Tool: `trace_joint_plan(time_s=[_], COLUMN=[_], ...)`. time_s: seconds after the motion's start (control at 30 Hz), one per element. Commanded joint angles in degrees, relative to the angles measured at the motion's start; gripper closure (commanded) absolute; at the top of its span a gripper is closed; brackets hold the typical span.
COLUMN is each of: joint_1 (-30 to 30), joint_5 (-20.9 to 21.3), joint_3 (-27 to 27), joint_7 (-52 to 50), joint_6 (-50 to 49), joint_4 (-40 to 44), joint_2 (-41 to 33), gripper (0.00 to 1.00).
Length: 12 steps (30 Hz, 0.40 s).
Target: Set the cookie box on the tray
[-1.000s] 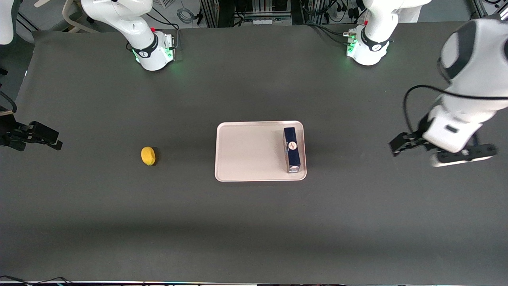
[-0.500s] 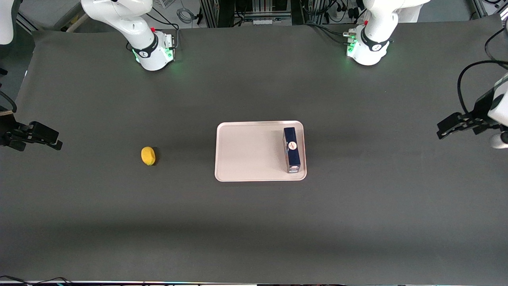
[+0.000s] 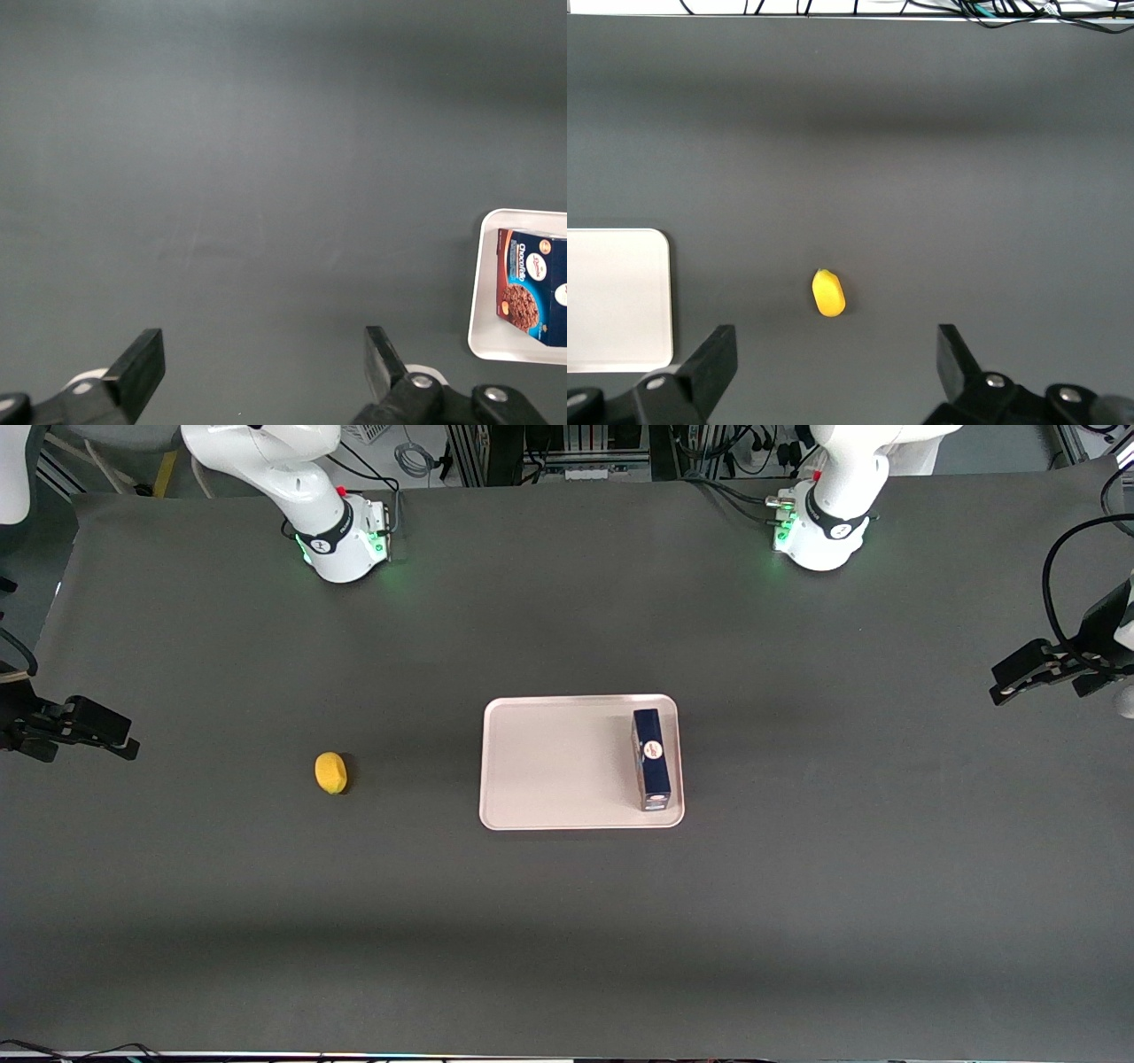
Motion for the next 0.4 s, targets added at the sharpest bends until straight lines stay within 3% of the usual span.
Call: trace_joint_plan(time_s=[0.0, 0.37], joint_1=[-1.6, -2.1], joint_5=[-0.3, 0.1], joint_3=[0.9, 0.6], joint_7=[1.6, 4.1], joint_6=[-1.2, -0.8], joint_4=[-0.7, -0.7], joint_2=[-0.7, -0.4], gripper=[0.00, 0.00])
